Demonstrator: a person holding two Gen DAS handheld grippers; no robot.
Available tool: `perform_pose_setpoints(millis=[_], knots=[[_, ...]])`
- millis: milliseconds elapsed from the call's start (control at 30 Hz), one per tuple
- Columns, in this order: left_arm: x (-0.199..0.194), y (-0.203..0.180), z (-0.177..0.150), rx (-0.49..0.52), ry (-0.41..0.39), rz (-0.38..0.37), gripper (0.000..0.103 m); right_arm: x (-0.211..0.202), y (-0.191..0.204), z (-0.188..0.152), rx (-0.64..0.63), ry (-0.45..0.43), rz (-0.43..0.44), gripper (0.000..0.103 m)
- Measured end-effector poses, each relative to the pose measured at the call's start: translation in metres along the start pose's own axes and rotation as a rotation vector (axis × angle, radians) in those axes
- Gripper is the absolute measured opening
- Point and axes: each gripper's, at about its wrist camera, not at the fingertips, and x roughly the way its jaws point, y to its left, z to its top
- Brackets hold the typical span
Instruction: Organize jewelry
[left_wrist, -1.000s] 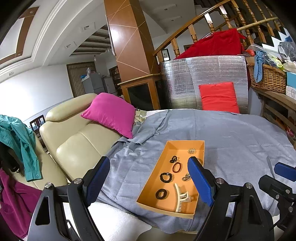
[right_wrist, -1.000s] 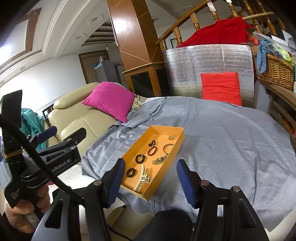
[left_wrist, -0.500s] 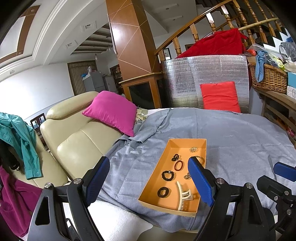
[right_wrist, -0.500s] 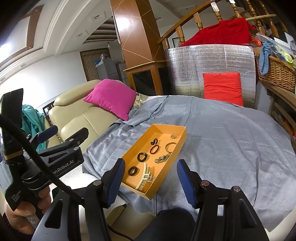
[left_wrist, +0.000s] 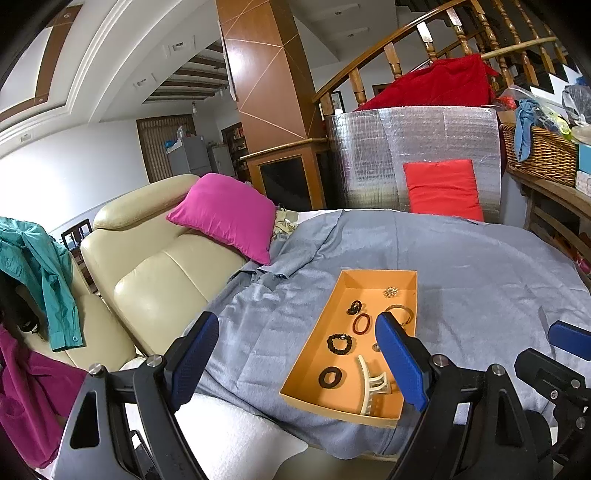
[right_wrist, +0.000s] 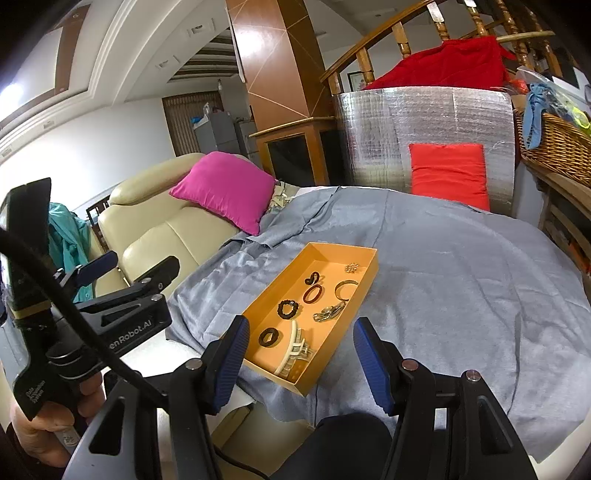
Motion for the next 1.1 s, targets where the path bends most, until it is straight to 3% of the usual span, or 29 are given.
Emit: perform_pose_setpoints(millis=[567,1100], knots=[[0.015,0.007,-0.008,0.002,0.040,0.013,0.087,0.018,0.009,0.003,-0.019,0.021,0.009,0.063],[0.050,0.019,-0.010,-0.009,0.098,0.049,0.087,0.062,0.014,0.015,-0.035,0.070,0.023,0.063]])
